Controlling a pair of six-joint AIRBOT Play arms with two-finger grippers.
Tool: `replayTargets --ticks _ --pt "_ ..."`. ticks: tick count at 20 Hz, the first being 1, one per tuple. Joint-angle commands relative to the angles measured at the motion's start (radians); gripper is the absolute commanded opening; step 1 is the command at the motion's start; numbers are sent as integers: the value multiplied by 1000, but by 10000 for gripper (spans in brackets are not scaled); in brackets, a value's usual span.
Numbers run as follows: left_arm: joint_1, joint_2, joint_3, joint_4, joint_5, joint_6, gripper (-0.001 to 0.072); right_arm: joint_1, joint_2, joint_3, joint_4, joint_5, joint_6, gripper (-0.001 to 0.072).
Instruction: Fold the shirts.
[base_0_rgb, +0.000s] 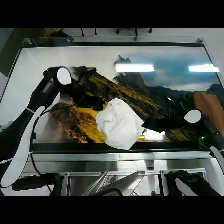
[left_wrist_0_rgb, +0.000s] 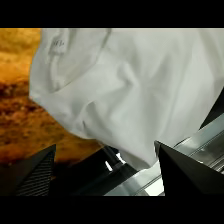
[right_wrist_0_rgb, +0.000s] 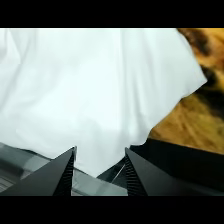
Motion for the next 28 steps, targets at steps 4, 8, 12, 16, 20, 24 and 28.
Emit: replayTargets --ticks 4,8,12,16,20,24,28 --pt "109 -6 -431 -244 362 184 707 -246 -95 55 15 79 -90 369" --pt "111 -167 -386 -376 369 312 707 -248 -190 55 26 81 -146 370" --pt "111 -259 -276 -377 314 317 706 -182 -288 55 28 54 -171 370" --pt "111 -267 -202 -377 256 319 185 -123 -373 55 29 -23 -171 372" --pt "111 -267 -143 -378 197 324 98 -81 -439 55 98 -81 -232 371" --pt "111 -265 -115 -381 145 323 17 -81 -459 56 326 -92 -412 114" --pt "113 -203 -50 -399 58 274 16 -87 -400 137 364 32 -478 16"
